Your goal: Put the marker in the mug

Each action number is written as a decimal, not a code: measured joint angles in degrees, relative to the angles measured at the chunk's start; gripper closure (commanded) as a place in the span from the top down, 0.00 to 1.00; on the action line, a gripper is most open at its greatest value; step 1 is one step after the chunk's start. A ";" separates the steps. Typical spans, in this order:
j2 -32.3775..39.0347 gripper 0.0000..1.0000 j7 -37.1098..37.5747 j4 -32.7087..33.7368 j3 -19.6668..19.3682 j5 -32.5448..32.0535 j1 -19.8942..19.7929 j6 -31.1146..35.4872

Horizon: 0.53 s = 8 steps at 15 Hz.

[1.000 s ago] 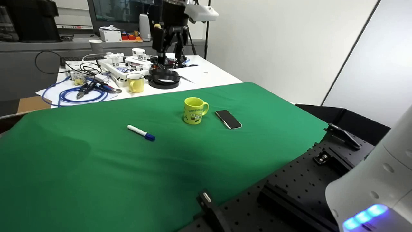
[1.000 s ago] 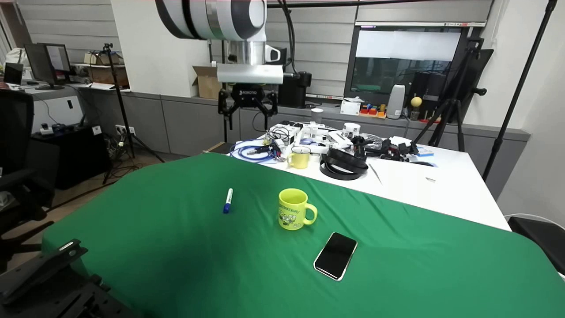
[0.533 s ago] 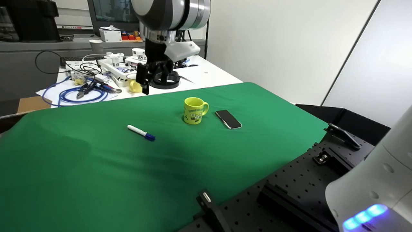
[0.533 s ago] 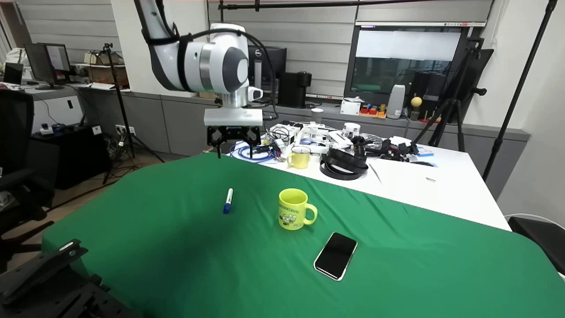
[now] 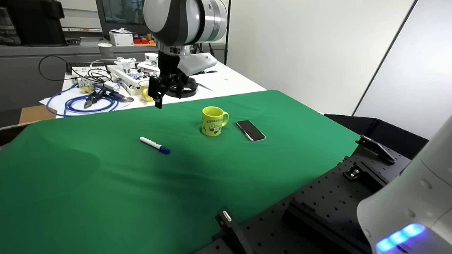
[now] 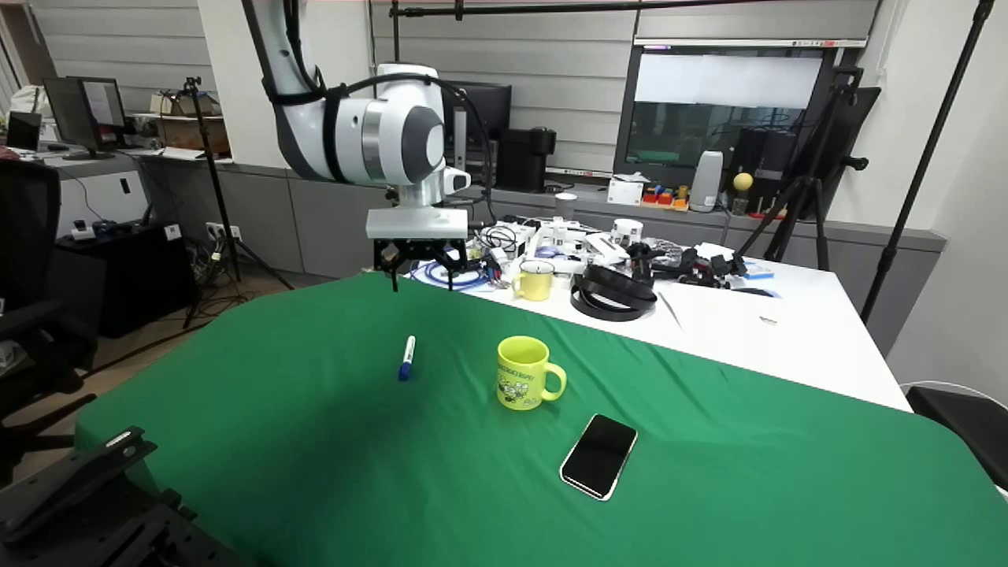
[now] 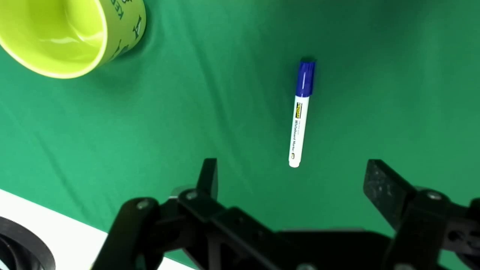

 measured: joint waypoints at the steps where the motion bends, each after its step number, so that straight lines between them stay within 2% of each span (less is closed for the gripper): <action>1: 0.11 1.00 0.02 -0.01 -0.03 -0.36 0.02 0.01; 8: 6.76 1.00 1.23 0.96 -0.76 -1.14 0.41 5.85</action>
